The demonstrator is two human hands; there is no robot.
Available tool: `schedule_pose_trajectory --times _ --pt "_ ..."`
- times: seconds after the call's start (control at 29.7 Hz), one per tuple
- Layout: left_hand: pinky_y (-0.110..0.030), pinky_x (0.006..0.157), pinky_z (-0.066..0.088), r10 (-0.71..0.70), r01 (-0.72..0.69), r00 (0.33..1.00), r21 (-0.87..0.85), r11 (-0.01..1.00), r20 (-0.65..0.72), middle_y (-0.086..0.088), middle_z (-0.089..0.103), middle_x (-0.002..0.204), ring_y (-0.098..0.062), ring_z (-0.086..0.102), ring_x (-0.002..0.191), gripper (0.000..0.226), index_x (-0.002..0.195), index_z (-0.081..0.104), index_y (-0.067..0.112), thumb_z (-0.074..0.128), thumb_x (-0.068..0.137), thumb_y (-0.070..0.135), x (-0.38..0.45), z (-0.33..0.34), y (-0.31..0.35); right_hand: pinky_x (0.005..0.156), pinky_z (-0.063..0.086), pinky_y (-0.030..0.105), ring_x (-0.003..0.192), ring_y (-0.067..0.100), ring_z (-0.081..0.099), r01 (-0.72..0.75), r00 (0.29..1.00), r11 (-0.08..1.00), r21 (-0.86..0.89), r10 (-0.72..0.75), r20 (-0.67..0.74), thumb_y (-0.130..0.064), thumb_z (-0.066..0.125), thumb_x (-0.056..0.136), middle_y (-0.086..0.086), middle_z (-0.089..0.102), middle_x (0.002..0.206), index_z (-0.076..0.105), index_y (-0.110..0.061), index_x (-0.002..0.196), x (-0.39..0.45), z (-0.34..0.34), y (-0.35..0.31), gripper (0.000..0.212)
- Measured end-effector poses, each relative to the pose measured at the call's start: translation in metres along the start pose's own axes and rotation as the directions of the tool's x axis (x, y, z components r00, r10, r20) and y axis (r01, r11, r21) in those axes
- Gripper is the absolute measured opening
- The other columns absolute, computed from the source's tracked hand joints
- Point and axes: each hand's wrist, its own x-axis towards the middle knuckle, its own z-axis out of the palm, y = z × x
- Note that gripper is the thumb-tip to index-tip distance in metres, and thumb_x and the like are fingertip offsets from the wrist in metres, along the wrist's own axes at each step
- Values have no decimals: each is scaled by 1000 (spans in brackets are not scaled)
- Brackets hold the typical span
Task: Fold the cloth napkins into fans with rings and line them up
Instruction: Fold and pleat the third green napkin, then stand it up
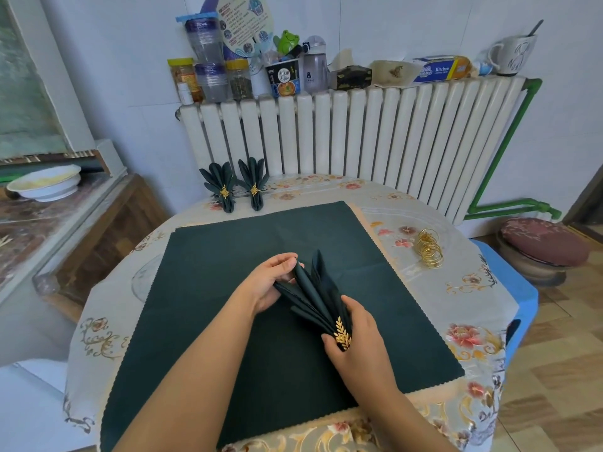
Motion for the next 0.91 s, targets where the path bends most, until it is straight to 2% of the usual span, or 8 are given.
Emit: schedule_pose_trajectory --times 0.17,0.34,0.4,0.51,0.57,0.67,0.81,0.91 --pt "-33 79 51 -24 24 1000 16 1000 15 -8 70 84 -22 65 78 11 91 66 9 55 89 11 -1 -2 3 99 30 12 126 2 39 9 1000 1000 -3 -9 1 -28 65 87 -9 40 139 31 -24 143 1 0 2 65" --pt "-36 86 51 2 -4 1000 83 997 19 -8 71 89 -22 66 84 18 104 65 7 53 94 15 -4 -1 7 99 28 11 128 4 37 12 1000 1000 -23 -12 3 -29 64 88 -8 35 141 29 -22 143 -1 0 0 65" --pt "-38 91 48 6 -4 999 55 998 -40 -7 70 99 -19 65 91 24 114 63 10 49 98 20 -8 2 9 99 28 12 128 5 37 24 1000 999 -27 -24 1 -31 65 88 -8 34 140 30 -21 142 -2 0 -1 66" --pt "-36 95 44 42 20 965 234 972 -260 0 65 107 -15 61 98 26 112 63 16 53 97 35 -15 6 9 97 31 12 126 6 39 25 1000 1000 -13 -26 -11 -32 67 86 -7 35 138 31 -21 142 -4 -1 -2 67" --pt "-33 87 44 95 45 910 324 945 -404 2 57 89 -16 54 86 20 91 58 19 51 97 37 -26 10 6 98 32 14 126 7 39 19 1000 1000 -5 -19 -14 -33 67 85 -6 35 138 32 -20 141 -5 -1 -2 68" --pt "-33 75 44 113 116 883 444 889 -455 3 40 74 -19 45 79 30 73 40 23 47 98 38 -49 17 -3 98 36 20 124 10 42 2 999 1000 17 -1 -33 -37 66 85 -5 36 137 33 -19 141 -8 -2 0 67" --pt "-27 63 52 -13 240 891 447 862 -454 -2 57 101 -18 64 88 35 113 50 9 51 96 40 -76 27 -19 92 46 30 112 16 51 -71 994 995 75 77 -77 -39 58 90 1 41 132 37 -16 137 -13 -4 -1 57" --pt "-23 53 52 -143 295 907 356 887 -397 -14 62 108 -19 67 75 42 126 46 1 50 99 32 -92 40 -29 86 45 29 102 16 53 -158 985 983 91 163 -60 -37 54 92 3 49 122 42 -12 133 -13 -6 1 50"
